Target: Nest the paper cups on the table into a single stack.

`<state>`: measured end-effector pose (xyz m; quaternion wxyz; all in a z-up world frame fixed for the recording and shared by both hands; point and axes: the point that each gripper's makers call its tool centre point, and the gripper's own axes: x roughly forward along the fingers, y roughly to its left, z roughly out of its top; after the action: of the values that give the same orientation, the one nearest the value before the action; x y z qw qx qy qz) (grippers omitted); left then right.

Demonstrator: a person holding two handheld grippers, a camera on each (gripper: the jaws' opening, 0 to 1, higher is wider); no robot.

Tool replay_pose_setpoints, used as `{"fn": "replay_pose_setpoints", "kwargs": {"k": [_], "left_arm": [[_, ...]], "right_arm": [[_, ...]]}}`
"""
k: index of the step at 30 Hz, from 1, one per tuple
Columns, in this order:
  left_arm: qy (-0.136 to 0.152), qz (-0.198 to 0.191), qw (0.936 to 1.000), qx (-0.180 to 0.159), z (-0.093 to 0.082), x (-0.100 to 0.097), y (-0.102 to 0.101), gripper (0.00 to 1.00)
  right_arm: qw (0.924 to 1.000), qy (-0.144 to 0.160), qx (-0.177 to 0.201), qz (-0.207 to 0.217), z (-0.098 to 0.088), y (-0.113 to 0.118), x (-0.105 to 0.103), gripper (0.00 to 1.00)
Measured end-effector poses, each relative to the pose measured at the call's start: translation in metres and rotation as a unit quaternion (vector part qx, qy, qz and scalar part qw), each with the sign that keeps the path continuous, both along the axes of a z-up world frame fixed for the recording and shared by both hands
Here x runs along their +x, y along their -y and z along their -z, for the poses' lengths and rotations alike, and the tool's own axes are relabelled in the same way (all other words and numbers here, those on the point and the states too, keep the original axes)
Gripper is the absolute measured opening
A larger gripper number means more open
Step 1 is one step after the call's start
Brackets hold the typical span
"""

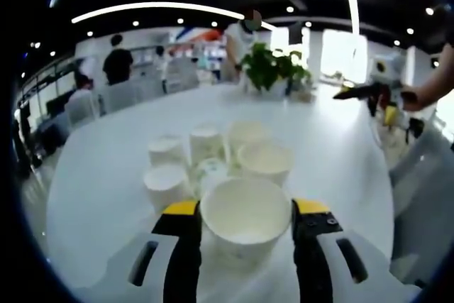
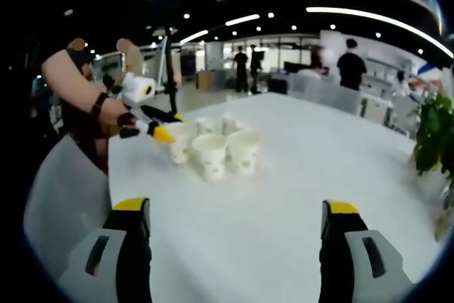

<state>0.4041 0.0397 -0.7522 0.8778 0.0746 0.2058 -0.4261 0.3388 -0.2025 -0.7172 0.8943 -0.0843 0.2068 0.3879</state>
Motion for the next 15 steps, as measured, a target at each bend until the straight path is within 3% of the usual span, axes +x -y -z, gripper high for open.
{"fn": "replay_pose_setpoints", "kwargs": {"k": [15], "left_arm": [[0.012,0.026,0.9991,-0.032,-0.014,-0.023,0.012,0.48]], "right_arm": [[1.0000,0.002,-0.003,0.001,-0.003,0.001,-0.007,0.98]]}}
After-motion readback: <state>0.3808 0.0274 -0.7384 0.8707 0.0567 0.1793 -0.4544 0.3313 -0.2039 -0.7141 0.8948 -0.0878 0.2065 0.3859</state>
